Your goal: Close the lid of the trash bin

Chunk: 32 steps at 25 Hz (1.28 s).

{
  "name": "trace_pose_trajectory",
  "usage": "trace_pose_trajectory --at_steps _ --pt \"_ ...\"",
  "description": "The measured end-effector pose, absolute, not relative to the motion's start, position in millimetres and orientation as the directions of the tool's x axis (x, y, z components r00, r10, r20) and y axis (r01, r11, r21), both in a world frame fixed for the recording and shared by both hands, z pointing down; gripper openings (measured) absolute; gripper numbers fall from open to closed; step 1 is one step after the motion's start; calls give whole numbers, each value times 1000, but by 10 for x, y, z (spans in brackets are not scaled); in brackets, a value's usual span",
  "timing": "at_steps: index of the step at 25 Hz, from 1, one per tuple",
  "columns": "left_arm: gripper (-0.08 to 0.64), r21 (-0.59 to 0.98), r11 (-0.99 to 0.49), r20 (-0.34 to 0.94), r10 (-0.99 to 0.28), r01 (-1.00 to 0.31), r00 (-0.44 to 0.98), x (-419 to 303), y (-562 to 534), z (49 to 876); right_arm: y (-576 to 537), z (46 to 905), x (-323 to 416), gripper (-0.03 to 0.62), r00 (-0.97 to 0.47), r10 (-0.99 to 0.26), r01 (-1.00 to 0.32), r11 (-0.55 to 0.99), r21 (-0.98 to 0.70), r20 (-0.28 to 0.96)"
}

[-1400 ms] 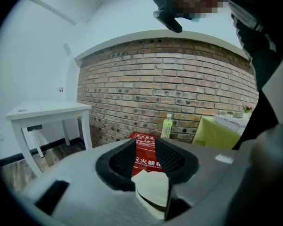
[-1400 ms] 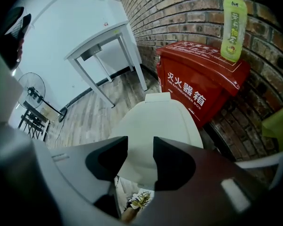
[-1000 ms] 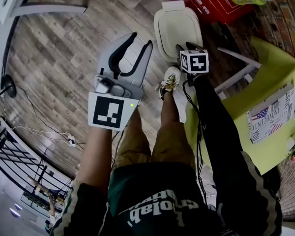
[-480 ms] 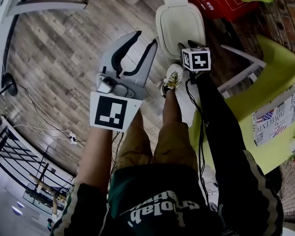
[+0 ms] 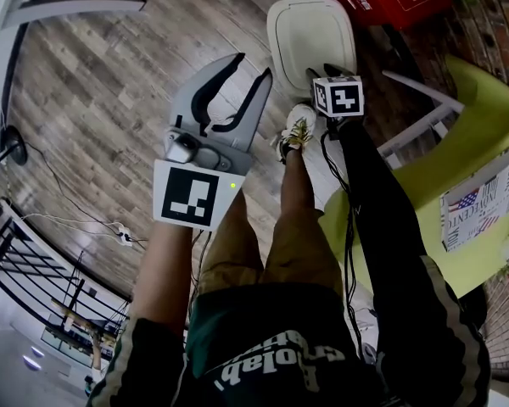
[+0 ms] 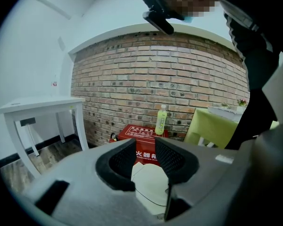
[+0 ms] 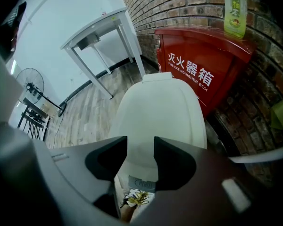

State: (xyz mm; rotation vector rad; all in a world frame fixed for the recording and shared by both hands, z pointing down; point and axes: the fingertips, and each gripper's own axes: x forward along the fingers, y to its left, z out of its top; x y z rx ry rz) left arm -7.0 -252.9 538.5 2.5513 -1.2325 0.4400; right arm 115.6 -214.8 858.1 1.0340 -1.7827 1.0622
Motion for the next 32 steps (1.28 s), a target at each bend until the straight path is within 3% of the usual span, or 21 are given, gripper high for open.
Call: trace_pose_trajectory --at_steps 32 --pt "132 138 -589 401 -702 -796 589 -136 -2432 5555 -2098 8754 1162 175 -377 -309 -905 323 -276 873"
